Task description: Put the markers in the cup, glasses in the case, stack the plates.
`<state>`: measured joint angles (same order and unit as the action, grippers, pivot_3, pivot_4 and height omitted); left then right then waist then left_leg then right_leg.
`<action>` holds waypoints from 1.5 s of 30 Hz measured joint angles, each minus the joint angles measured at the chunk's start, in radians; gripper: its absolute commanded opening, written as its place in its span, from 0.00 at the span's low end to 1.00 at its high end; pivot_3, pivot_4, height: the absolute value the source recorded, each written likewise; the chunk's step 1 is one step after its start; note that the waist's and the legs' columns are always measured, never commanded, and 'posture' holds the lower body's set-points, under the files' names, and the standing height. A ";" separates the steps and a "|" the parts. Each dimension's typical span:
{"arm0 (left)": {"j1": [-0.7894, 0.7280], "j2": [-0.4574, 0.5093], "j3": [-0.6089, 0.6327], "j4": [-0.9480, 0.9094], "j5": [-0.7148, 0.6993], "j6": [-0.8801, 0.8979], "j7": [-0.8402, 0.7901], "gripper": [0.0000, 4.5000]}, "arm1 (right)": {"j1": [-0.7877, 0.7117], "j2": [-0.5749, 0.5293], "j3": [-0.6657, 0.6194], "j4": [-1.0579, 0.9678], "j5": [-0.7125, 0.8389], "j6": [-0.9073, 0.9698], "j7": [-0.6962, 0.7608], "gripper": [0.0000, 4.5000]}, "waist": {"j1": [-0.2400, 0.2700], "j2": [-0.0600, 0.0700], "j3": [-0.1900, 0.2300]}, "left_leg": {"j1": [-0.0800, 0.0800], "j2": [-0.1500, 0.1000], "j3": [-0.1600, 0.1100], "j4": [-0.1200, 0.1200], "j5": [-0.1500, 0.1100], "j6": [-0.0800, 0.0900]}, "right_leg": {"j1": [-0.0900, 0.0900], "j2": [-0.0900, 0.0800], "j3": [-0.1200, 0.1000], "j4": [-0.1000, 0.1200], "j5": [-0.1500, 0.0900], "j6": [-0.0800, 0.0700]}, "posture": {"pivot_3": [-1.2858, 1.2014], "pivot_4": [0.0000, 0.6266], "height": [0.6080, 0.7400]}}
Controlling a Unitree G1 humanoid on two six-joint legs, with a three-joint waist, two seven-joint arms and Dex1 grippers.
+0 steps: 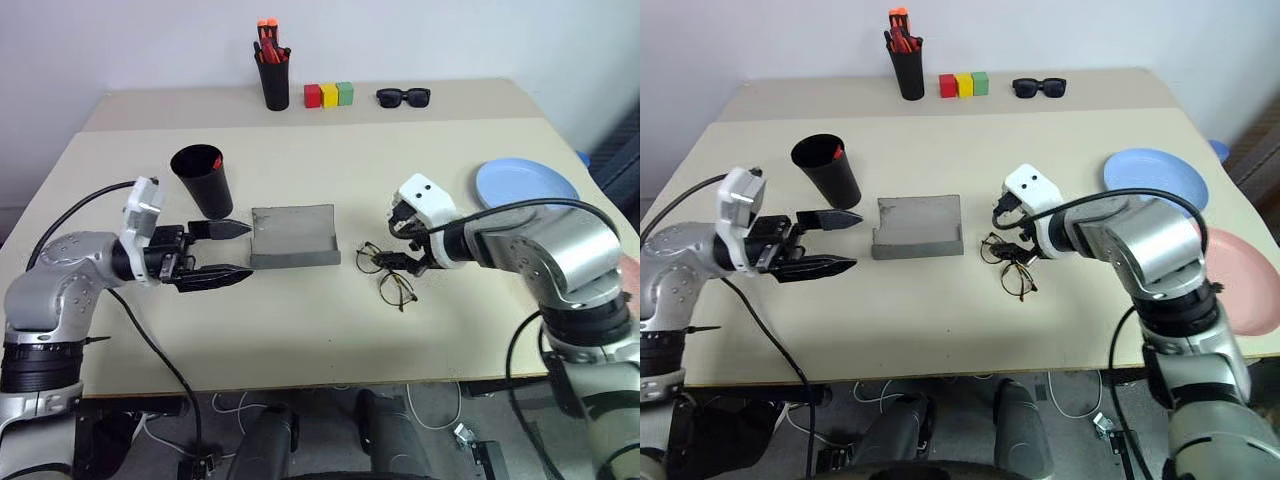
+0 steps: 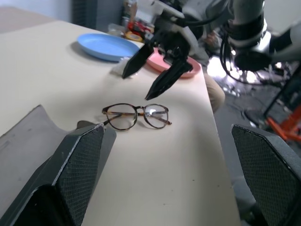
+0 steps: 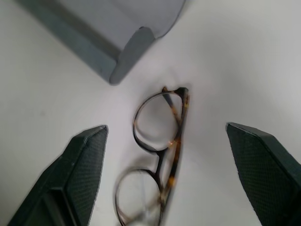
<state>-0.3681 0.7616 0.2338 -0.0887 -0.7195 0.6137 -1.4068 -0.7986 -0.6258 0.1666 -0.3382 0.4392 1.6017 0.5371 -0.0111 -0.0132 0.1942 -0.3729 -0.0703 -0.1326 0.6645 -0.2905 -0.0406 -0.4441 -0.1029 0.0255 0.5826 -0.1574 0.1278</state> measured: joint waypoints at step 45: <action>0.074 0.036 0.027 -0.039 -0.074 -0.054 0.054 1.00 | -0.174 -0.072 0.073 0.123 0.204 -0.148 -0.283 0.01 | -0.012 0.001 0.001 | 0.000 0.002 0.001 -0.002 0.000 0.001 | 0.000 0.001 0.000 -0.002 0.000 0.000 | 0.52 0.24 1.00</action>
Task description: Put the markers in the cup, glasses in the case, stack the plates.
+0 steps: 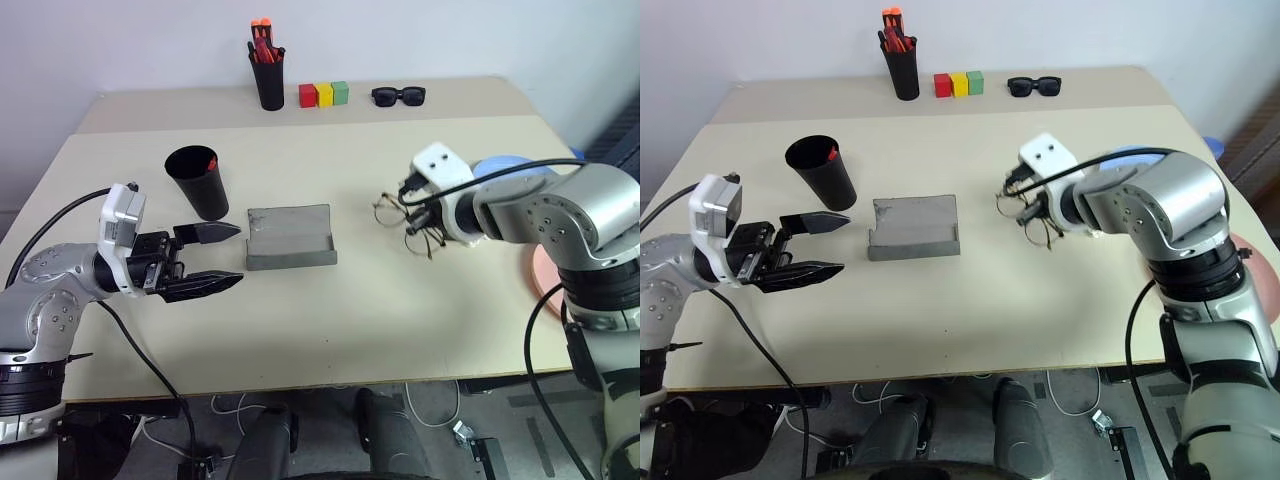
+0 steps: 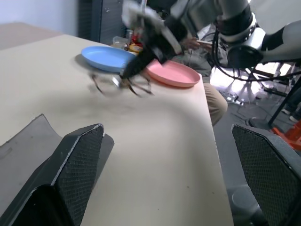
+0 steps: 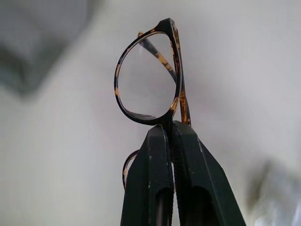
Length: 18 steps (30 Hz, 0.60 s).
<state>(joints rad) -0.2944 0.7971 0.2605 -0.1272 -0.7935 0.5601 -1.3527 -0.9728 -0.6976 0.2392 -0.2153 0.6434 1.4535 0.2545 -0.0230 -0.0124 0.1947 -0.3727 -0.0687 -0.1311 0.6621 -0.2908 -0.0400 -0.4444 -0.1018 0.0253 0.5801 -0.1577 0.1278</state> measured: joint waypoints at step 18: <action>0.142 0.046 0.079 -0.024 0.022 -0.038 0.079 1.00 | 0.012 0.357 0.227 0.190 -0.350 -0.710 0.282 0.01 | 0.002 0.001 0.000 | 0.000 0.000 -0.001 0.000 0.000 0.000 | -0.001 0.000 0.000 0.001 0.000 0.000 | 0.52 0.24 1.00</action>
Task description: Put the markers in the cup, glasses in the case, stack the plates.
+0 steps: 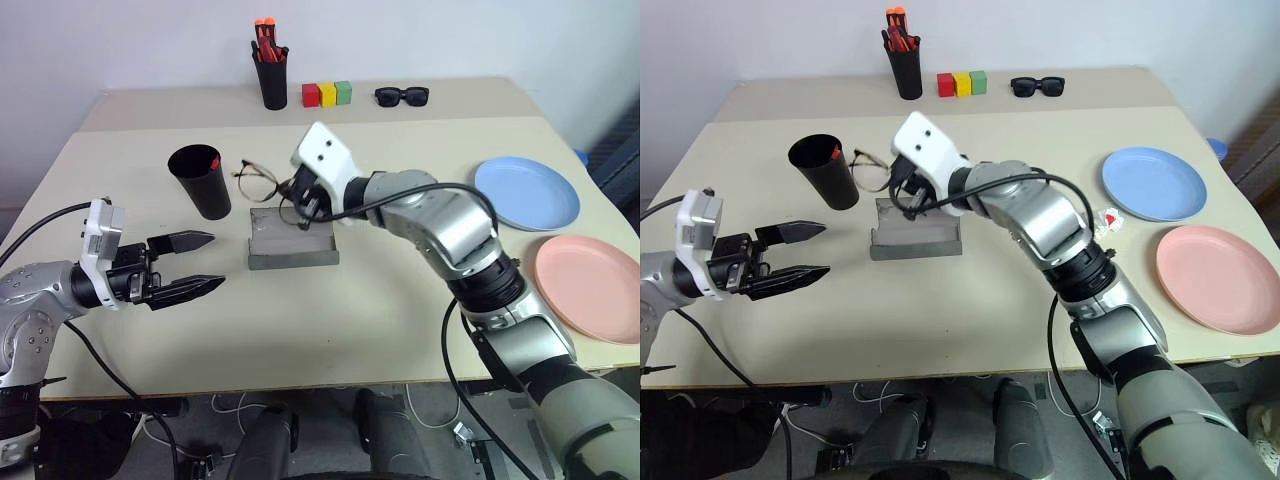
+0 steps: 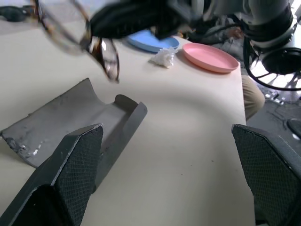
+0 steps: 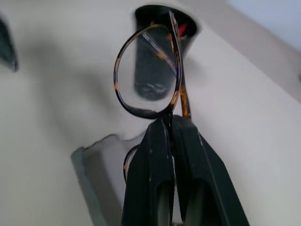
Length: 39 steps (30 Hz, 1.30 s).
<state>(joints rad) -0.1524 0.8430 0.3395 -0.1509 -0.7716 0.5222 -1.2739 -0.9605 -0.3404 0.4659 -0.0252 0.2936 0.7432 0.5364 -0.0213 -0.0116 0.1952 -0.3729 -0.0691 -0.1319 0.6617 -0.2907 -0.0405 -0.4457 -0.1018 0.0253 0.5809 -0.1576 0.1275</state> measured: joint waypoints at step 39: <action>-0.001 -0.005 -0.013 -0.017 0.022 -0.040 0.020 1.00 | 0.085 0.021 0.085 0.120 -0.351 -0.093 0.262 0.51 | -0.004 0.000 0.000 | 0.000 0.000 0.000 -0.001 0.000 -0.001 | -0.001 0.000 0.000 0.000 0.000 0.000 | 0.52 0.24 1.00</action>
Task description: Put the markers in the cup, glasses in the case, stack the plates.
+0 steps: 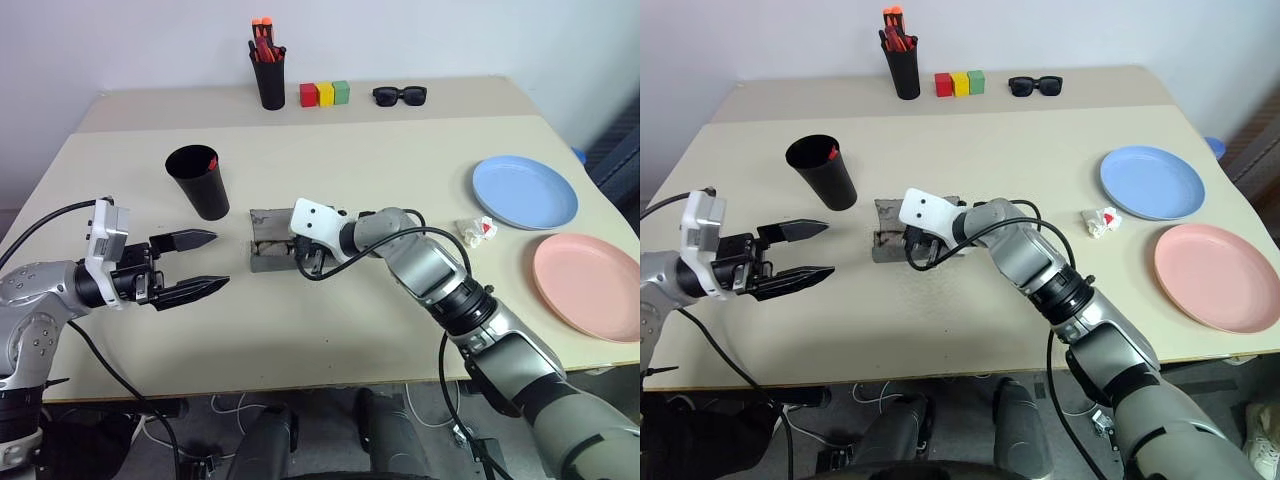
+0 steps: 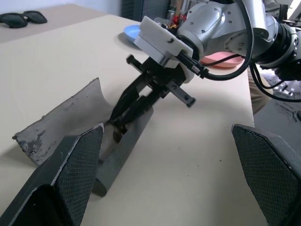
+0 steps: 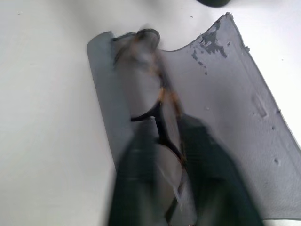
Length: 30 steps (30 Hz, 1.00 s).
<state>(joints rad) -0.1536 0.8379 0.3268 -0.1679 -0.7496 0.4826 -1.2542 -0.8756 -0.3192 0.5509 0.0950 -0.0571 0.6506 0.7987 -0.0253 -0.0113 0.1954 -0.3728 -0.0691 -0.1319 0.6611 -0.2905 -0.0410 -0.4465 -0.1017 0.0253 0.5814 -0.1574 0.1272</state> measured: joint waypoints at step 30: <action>-0.184 -0.109 -0.051 0.152 0.129 -0.098 0.188 0.88 | 0.082 0.051 -0.481 -0.225 0.320 0.113 -0.017 1.00 | -0.014 0.000 0.000 | 0.000 0.000 -0.001 -0.002 0.000 0.000 | 0.000 0.000 0.000 0.000 0.000 0.000 | 0.52 0.24 1.00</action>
<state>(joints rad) -0.3377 0.7285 0.2757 -0.0160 -0.6204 0.3844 -1.0666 -0.7939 -0.2681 0.0698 -0.1303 0.2629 0.7635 0.7819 -0.0388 -0.0115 0.1953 -0.3730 -0.0695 -0.1330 0.6595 -0.2904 -0.0413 -0.4466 -0.1019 0.0253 0.5810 -0.1573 0.1272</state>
